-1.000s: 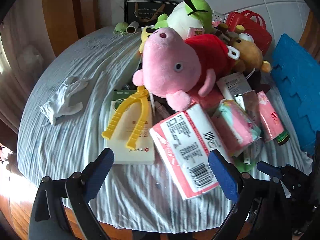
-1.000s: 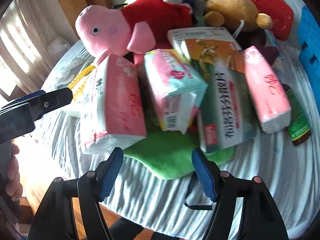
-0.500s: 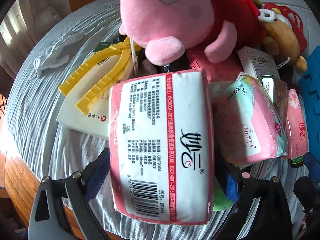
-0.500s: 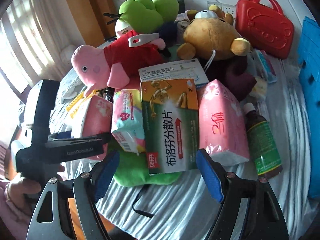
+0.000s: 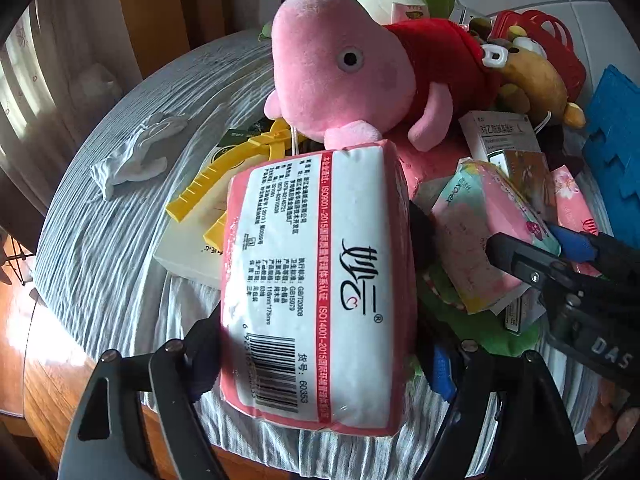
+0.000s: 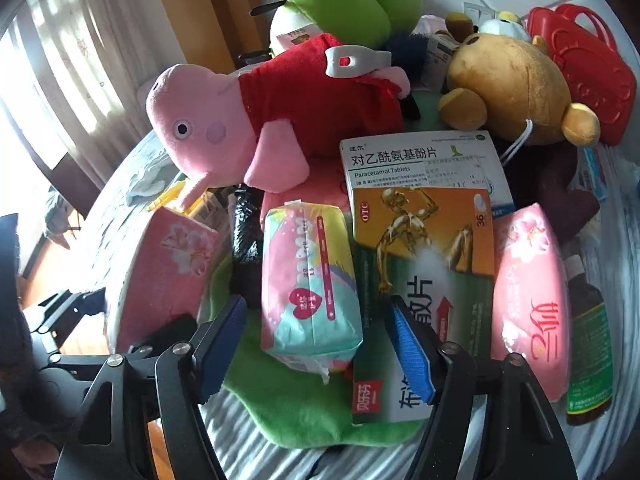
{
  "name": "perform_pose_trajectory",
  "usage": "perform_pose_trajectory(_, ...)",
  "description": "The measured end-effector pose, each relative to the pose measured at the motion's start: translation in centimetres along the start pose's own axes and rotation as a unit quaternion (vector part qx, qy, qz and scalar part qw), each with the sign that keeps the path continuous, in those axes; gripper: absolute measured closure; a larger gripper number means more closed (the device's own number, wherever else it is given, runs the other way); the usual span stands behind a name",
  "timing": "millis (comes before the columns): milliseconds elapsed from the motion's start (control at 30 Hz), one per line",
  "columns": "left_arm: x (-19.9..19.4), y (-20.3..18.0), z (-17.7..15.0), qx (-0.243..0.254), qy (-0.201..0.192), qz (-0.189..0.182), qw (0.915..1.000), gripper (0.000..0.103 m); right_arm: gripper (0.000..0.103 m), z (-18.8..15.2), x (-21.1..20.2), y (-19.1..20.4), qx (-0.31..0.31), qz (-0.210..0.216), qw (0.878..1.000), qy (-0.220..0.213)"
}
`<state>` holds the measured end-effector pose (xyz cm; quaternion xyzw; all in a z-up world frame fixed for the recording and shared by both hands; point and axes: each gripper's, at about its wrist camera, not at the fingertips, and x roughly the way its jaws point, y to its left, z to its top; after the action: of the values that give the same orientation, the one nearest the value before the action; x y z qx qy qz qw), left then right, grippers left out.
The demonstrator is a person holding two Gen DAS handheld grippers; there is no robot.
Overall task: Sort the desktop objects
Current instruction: 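Grasp the white-pink tissue pack with left gripper while right grasps the teal pad pack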
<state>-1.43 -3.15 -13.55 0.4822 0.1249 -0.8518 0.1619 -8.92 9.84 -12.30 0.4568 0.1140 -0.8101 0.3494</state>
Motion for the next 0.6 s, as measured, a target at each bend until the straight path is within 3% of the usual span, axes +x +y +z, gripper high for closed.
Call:
perform_pose_trajectory(200, -3.8, -0.9, 1.0, 0.042, -0.055, 0.009, 0.9976, 0.023, 0.064, 0.4, -2.9, 1.2, 0.004, -0.002, 1.0, -0.021)
perform_pose_trajectory(400, -9.7, -1.9, 3.1, 0.058, -0.132, -0.011, 0.9895, 0.023, 0.064, 1.2, -10.7, 1.9, 0.005, -0.039, 0.993, -0.109)
perform_pose_trajectory(500, -12.2, -2.8, 4.7, 0.073, -0.169, -0.033, 0.9823, 0.023, 0.064, 2.4, -15.0, 1.7, 0.011, -0.077, 0.984, -0.163)
perform_pose_trajectory(600, -14.4, -4.7, 5.7, 0.094, -0.205, -0.062, 0.9724, 0.023, 0.064, 2.3, -19.9, 1.1, 0.017, -0.129, 0.966, -0.221)
